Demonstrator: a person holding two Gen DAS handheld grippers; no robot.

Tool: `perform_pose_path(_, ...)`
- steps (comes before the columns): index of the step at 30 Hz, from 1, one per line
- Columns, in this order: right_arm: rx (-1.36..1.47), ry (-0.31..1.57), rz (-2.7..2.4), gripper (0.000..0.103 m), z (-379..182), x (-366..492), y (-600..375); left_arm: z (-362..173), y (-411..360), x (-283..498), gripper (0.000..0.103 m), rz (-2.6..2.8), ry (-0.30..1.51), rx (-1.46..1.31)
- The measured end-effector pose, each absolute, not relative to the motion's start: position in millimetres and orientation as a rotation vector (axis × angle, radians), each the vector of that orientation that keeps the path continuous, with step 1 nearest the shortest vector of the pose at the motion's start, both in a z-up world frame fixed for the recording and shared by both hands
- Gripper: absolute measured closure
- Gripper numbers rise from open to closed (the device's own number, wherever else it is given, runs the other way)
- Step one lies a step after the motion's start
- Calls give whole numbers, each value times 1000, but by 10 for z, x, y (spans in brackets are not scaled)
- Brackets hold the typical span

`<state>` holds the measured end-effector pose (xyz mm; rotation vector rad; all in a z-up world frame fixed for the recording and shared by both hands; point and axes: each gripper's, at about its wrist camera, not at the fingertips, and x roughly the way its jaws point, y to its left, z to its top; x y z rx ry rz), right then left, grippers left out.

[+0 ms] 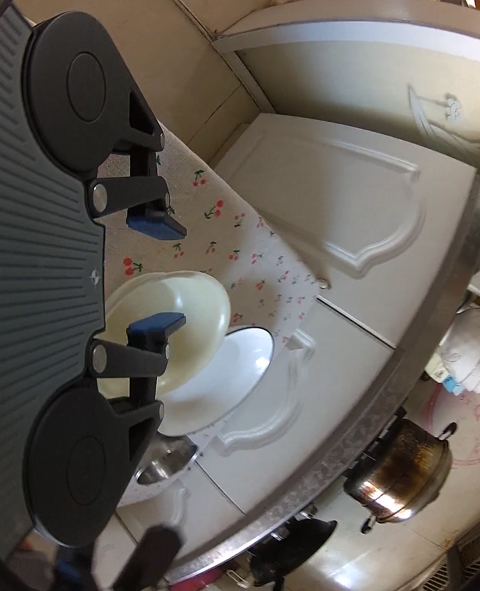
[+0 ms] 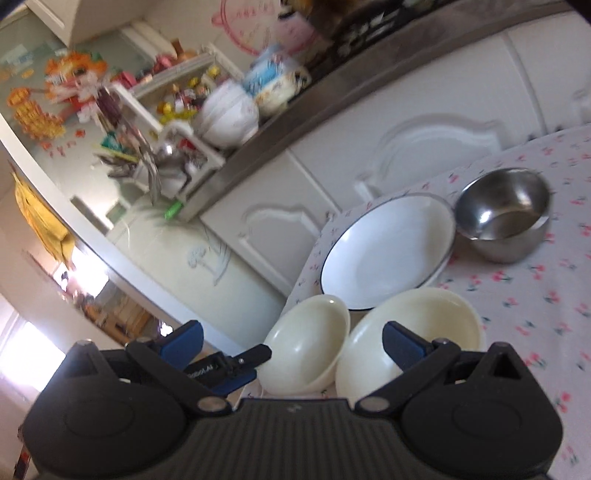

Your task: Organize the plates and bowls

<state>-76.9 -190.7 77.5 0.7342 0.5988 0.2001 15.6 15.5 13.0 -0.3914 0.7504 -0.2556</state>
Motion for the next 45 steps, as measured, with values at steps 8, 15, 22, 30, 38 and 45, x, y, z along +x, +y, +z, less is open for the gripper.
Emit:
perform_pose_path(8, 692, 708, 250, 1, 659, -305, -1825, 51, 114, 219, 64, -259, 790, -380)
perform_pose_path(15, 676, 757, 270, 1, 555, -46, -1757, 23, 73, 232, 67, -271, 798, -377)
perform_pose_path(22, 649, 799, 293, 1, 525, 86, -1639, 10, 25, 245, 70, -297, 798, -386)
perform_pose_path(30, 691, 777, 315, 0, 540, 32, -1644, 88, -5, 171, 71, -321, 749, -367)
perform_pose_path(38, 703, 715, 334, 0, 670, -162, -1668, 219, -2, 68, 71, -354, 702, -367)
perform_pose_path(45, 759, 647, 309, 0, 812, -440, -1777, 405, -83, -140, 71, -427, 640, -362)
